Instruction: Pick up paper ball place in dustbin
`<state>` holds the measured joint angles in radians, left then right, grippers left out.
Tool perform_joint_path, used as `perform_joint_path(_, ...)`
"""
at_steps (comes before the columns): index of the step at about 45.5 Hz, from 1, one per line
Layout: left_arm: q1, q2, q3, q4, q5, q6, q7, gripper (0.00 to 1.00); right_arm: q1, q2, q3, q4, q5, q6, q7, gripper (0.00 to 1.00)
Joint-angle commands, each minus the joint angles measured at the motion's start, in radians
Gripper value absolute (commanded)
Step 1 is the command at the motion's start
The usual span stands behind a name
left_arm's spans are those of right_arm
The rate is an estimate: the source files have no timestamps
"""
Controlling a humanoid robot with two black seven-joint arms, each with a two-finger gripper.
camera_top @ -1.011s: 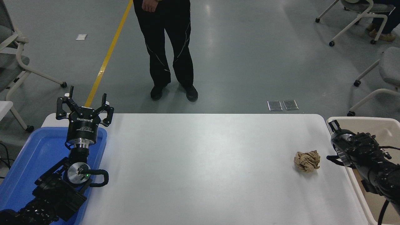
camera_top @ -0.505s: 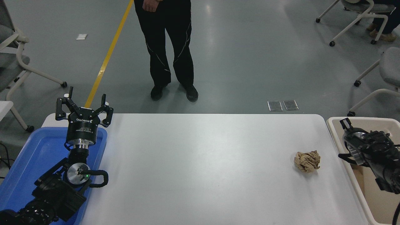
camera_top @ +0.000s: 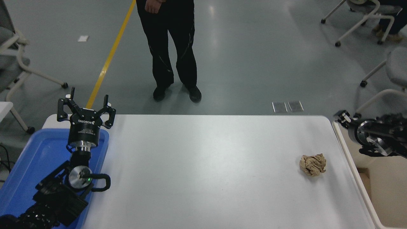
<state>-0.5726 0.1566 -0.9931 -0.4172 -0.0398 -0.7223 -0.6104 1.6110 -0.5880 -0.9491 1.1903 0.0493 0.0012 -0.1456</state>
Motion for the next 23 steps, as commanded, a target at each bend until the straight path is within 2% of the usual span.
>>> perform_joint_path(1, -0.001, 0.000, 0.001, 0.000, 0.000, 0.000, 0.000, 0.99, 0.440, -0.013, -0.200, 0.353, -0.011, 0.261, 0.001, 1.00)
perform_joint_path(15, -0.001, 0.001, 0.001, 0.000, 0.000, -0.003, 0.000, 0.99, 0.818, -0.036, -0.246, 0.480, -0.029, 0.784, -0.017, 1.00)
perform_joint_path(23, -0.001, 0.001, -0.001, 0.000, 0.000, -0.005, 0.000, 0.99, 0.975, -0.039, -0.244, 0.482, -0.051, 0.784, -0.061, 1.00)
